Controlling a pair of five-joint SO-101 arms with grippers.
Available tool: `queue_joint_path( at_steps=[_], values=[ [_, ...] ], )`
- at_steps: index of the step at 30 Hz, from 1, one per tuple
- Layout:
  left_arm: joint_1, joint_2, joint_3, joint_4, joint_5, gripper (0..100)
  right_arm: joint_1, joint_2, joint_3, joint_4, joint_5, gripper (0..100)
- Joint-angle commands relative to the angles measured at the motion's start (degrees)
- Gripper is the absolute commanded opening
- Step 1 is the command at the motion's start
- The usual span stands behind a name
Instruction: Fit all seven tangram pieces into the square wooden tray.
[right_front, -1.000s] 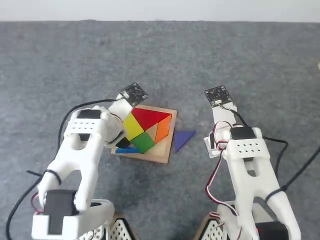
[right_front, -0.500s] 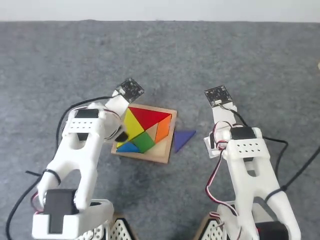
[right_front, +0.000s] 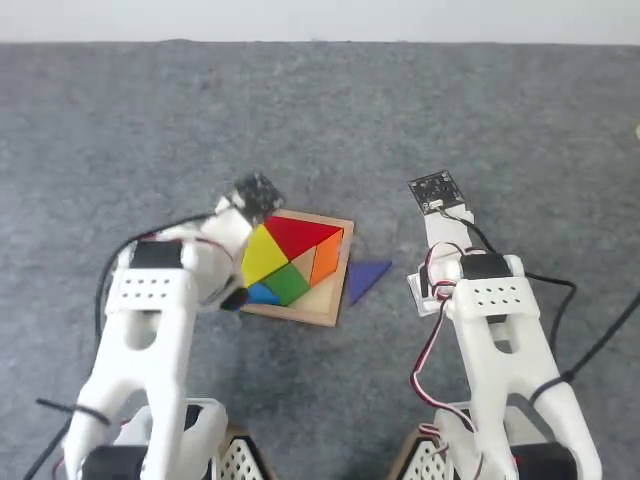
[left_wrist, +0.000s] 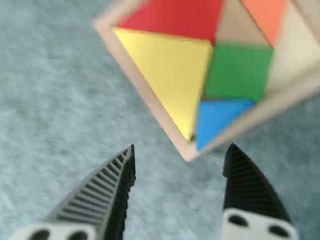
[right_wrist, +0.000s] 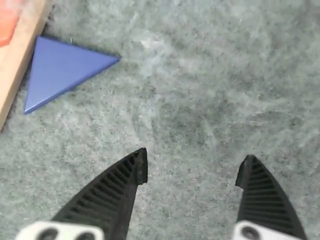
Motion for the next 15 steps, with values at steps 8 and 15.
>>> queue_joint_path(
  at_steps=[8,15],
  values=[
    [-0.79,1.14,6.37,-9.85,-2.02,28,-0.57,-2.15,-0.26,-0.48,-0.79,29.6],
    [-0.79,12.40,0.92,-13.10,-0.97,28,-0.57,-2.15,-0.26,-0.48,-0.79,29.6]
  ],
)
